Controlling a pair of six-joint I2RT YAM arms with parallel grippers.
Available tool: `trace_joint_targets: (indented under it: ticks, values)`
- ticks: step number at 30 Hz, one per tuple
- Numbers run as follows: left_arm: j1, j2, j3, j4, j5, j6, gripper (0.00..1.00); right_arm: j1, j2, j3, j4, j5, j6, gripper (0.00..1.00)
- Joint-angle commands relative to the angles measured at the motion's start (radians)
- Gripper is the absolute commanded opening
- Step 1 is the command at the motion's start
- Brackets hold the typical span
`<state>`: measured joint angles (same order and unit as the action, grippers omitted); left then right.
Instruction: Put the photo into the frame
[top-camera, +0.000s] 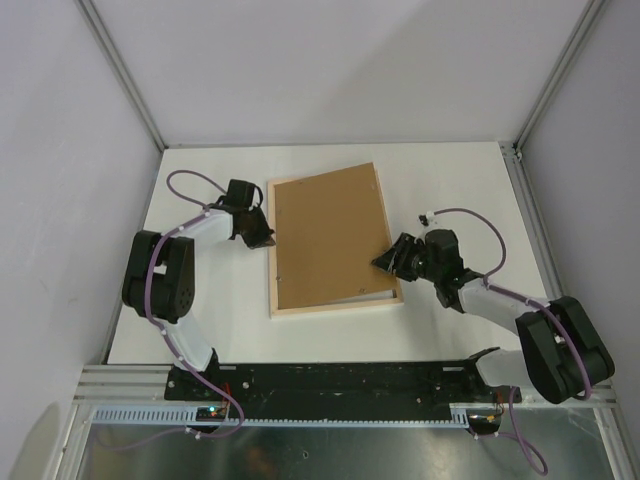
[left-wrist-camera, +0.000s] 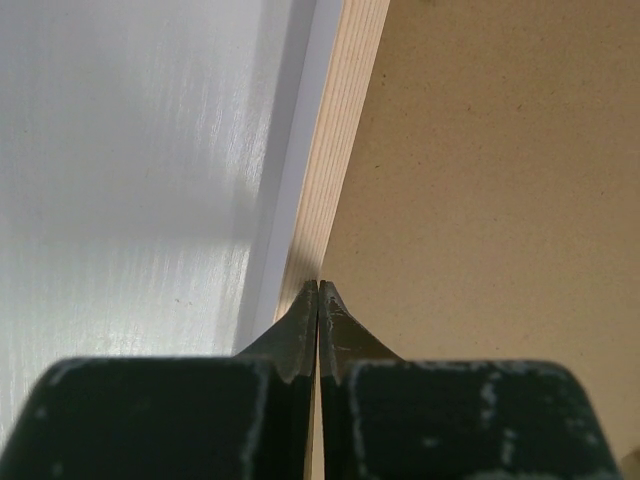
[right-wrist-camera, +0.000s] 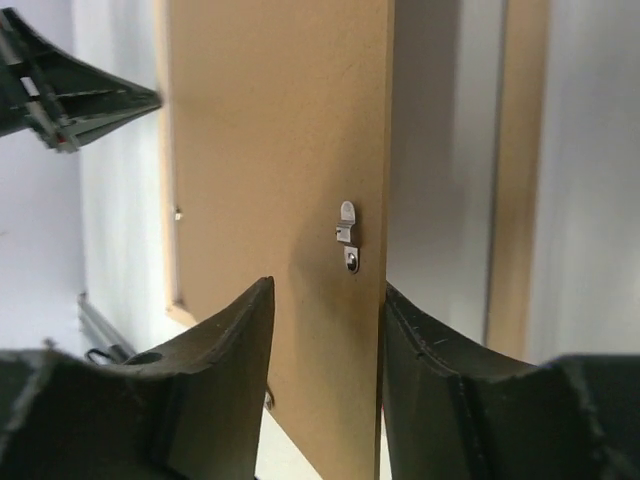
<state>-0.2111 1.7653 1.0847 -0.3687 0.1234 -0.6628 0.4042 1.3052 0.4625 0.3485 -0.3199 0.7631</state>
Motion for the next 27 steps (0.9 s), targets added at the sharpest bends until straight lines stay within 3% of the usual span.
trace_joint_targets:
  ticks: [1,7,13,19,24,27]
  values:
    - [-0.010,0.036,0.011,-0.016,0.000,0.009,0.00,0.006,-0.053,0.084,-0.175,0.124,-0.110,0.52]
    - [-0.010,0.038,0.014,-0.018,0.002,0.010,0.00,0.008,-0.057,0.165,-0.352,0.239,-0.175,0.64]
    - [-0.011,0.038,0.018,-0.018,0.006,0.013,0.00,0.013,-0.014,0.233,-0.431,0.316,-0.214,0.67]
    - [-0.010,0.037,0.024,-0.018,0.007,0.019,0.00,0.031,0.083,0.304,-0.454,0.418,-0.235,0.58]
    - [-0.010,0.038,0.031,-0.018,0.009,0.021,0.00,0.048,0.174,0.352,-0.473,0.499,-0.248,0.38]
    - [-0.010,0.039,0.033,-0.019,0.008,0.023,0.00,0.071,0.204,0.365,-0.477,0.541,-0.251,0.34]
